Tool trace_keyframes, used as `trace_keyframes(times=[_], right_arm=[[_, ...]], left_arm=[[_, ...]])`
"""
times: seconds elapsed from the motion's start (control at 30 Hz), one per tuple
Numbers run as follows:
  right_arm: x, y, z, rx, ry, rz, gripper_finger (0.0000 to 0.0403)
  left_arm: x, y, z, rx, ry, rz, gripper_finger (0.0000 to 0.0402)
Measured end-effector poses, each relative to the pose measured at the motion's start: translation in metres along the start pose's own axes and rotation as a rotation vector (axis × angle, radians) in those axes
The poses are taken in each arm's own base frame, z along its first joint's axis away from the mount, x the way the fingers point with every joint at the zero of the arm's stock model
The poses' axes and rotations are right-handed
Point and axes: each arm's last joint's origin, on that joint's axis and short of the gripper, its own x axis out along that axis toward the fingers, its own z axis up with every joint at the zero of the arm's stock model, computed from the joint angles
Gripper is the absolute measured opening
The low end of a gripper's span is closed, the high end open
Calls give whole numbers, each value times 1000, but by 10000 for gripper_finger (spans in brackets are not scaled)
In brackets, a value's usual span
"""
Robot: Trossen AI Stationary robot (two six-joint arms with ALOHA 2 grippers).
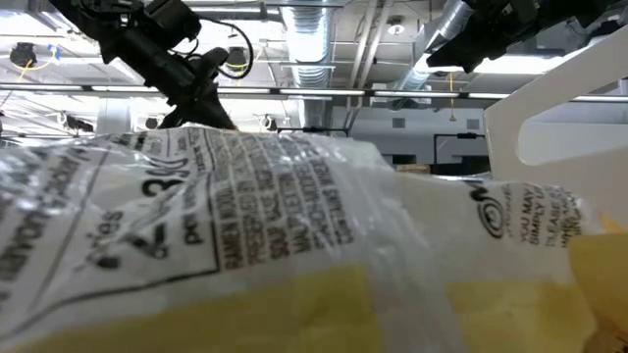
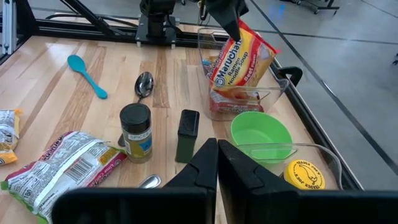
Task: Pick & Place Food Item
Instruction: Put the orange noodle pack in the left transparent bin
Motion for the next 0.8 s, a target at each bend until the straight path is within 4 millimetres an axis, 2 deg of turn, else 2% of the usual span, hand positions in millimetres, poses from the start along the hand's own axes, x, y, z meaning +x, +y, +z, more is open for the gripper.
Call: trace_keyframes(times=[0.2,0.37,0.53,0.8], right_arm=[[0,0,0,-9,0,0,5],[0,0,0,-21,-1,0,5],[0,0,1,-24,-11,-2,5],[0,0,2,-24,-18,-3,5]], left_arm=[[-2,17,-3,-52,79,75,0],[-5,31,-1,-85,77,177,0],[-5,36,2,-16,53,240,0],[16,46,-5,50,142,302,0]])
